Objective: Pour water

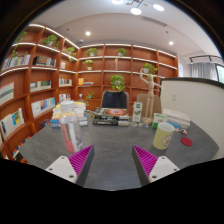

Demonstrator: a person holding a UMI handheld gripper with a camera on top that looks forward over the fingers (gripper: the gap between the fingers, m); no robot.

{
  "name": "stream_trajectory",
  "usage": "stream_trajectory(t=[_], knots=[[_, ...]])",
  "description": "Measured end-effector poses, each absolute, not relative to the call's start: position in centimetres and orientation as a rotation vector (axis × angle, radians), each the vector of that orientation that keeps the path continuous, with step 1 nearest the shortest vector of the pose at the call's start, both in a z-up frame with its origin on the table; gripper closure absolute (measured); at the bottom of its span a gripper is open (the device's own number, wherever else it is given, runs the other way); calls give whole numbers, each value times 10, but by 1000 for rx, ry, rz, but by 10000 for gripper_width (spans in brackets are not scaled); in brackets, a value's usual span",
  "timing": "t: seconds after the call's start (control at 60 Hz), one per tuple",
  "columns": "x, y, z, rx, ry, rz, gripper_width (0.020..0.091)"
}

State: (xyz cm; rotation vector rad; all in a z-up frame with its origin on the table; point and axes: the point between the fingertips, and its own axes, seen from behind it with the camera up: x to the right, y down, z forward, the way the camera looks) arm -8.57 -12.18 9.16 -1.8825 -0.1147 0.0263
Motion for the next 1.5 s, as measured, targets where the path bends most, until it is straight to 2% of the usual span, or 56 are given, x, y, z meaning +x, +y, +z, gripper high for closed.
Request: stream_trajectory(t=[0.133,0.433,0.617,0.683,0.733,0.767,0.883,0.9,0.95,0.983,1.217,1.467,1.5], knots=[[-146,-130,76,-1876,-174,94,298],[-206,-84,102,-1763,-153,231,302],[-219,-56,94,-1769,-150,212,316],[-222,-49,91,-1764,-158,197,395],[-226,-46,92,-1741,-172,192,486],[-227,-45,92,-1731,-179,185,574],[-228,-43,94,-1712,-194,179,648],[-227,-42,91,-1707,-193,189,685],[-227,-42,92,-1696,-192,209,703],[-227,-42,94,-1691,-183,217,758],[-201,-35,94,-1749,-61,277,759],[-96,0,141,-1600,542,689,756],[-76,12,139,-1560,610,739,755]])
